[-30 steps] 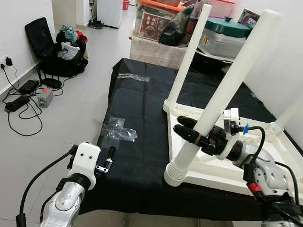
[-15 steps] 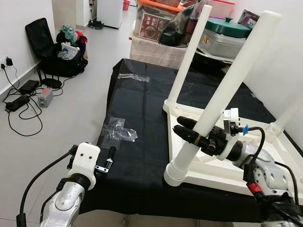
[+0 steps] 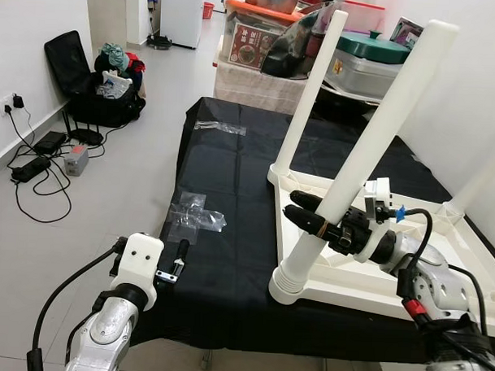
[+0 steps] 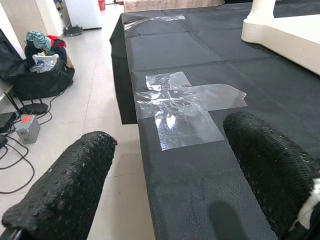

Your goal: Building children table

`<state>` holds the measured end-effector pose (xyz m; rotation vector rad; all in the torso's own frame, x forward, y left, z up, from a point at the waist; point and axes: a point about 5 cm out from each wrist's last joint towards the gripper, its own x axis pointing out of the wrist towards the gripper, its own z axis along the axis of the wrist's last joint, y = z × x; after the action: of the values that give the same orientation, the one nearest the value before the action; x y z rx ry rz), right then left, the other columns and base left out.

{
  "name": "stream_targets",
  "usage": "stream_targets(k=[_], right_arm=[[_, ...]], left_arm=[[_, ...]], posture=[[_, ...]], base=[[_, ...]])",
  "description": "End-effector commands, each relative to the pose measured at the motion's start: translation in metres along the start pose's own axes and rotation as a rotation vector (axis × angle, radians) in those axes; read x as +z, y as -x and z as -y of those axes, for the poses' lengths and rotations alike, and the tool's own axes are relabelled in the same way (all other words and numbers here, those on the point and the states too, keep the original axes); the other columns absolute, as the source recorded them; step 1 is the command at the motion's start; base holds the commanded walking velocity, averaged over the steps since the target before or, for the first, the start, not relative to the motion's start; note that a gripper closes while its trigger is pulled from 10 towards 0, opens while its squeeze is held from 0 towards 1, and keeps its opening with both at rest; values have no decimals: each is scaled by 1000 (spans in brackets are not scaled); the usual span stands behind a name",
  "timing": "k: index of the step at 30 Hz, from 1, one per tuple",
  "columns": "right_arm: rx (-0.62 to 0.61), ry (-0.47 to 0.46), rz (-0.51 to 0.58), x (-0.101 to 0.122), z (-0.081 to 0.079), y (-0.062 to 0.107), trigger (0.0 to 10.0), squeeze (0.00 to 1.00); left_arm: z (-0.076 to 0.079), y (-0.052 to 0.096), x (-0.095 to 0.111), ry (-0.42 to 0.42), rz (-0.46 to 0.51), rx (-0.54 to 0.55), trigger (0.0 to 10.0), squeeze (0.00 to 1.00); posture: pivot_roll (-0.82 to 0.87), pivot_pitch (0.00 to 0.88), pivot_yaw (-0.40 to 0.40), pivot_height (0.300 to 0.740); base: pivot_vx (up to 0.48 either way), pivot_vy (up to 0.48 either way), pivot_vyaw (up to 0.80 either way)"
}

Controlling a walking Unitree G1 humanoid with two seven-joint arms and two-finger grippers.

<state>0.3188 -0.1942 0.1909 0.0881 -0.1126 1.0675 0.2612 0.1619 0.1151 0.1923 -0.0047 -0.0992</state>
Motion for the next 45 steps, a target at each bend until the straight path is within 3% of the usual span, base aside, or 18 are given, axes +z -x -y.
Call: stream_targets(k=[1, 17, 36, 45], right_arm=[[-27, 0, -32, -7, 1, 4, 0, 0], [-7, -14, -67, -21, -8, 9, 0, 0], [-64, 2, -137, -33, -5, 6, 0, 0], [103, -31, -128, -29, -19, 4, 0, 0]], left_arm=[[5, 1, -3, 1, -15, -18, 10000, 0], [6, 4, -4, 2, -19, -24, 10000, 0], [6, 3, -3, 8, -18, -22, 10000, 0], [6, 4, -4, 7, -22, -23, 10000, 0]], posture=[[142, 0, -173, 740], [142, 0, -170, 740], [135, 0, -177, 740], [134, 0, -180, 740]], base=[[0, 0, 0], [0, 0, 0], [0, 0, 0], [0, 0, 0]])
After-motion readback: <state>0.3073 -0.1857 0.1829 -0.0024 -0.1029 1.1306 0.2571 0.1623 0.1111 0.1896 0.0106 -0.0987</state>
